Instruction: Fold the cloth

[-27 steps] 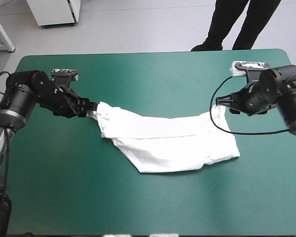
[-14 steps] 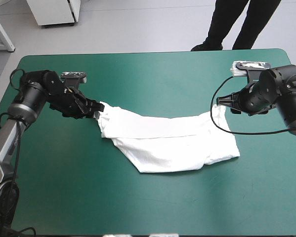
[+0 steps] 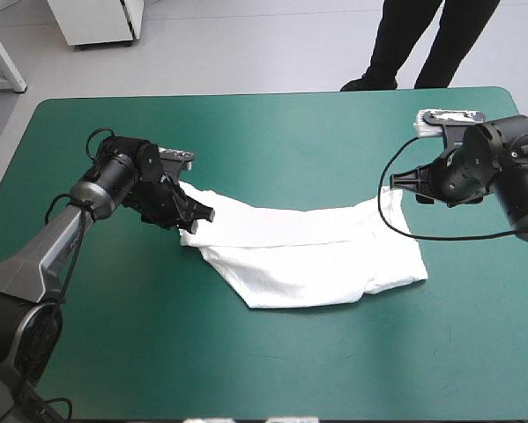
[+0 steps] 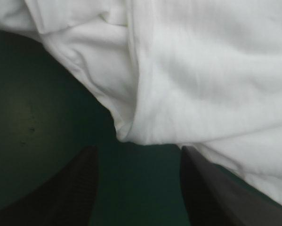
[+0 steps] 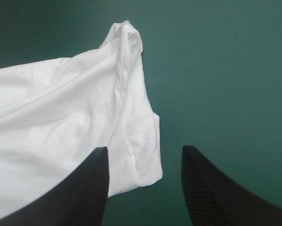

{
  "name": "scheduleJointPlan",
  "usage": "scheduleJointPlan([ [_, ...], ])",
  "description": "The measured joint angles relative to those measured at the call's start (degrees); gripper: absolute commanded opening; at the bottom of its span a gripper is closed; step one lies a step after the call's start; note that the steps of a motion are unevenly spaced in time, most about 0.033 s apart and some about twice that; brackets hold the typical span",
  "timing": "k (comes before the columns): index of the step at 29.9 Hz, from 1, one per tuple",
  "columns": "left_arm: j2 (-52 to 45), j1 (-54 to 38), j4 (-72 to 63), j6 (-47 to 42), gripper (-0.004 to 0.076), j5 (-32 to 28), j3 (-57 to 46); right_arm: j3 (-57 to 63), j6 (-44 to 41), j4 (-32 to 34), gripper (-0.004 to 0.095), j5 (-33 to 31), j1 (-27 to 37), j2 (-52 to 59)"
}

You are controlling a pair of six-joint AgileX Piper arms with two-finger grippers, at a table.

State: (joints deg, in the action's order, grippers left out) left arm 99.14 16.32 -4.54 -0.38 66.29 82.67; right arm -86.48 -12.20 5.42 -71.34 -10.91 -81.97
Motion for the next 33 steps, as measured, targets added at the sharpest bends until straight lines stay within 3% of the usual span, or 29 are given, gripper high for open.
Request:
scheduleJointPlan([
  [10, 6.1, 0.0, 0.0, -0.3, 0.0383, -7.7, -6.7, 0.0, 0.0, 1.6, 0.0448, 0.0, 0.0, 0.0],
  [14, 6.7, 0.0, 0.1, -0.6, 0.0365, -7.6, -6.5, 0.0, 0.0, 1.6, 0.0448, 0.0, 0.0, 0.0],
  [16, 7.1, 0.0, 0.0, -0.4, 0.0274, -7.4, -6.4, 0.0, 0.0, 1.6, 0.0448, 0.0, 0.0, 0.0],
  [19, 7.5, 0.0, 1.1, -0.1, 0.0004, -7.2, -6.2, 0.0, 0.0, 1.6, 0.0448, 0.0, 0.0, 0.0],
  [28, 7.6, -0.1, -0.2, 1.9, -0.0010, -8.3, -5.9, 1.2, 0.0, 1.5, 0.0450, 0.1, 0.0, 0.0],
  [33, 7.6, -0.1, -0.2, 2.0, -0.0010, -8.4, -5.9, 8.6, 0.0, -1.2, 0.0489, 0.7, 0.0, 0.0],
])
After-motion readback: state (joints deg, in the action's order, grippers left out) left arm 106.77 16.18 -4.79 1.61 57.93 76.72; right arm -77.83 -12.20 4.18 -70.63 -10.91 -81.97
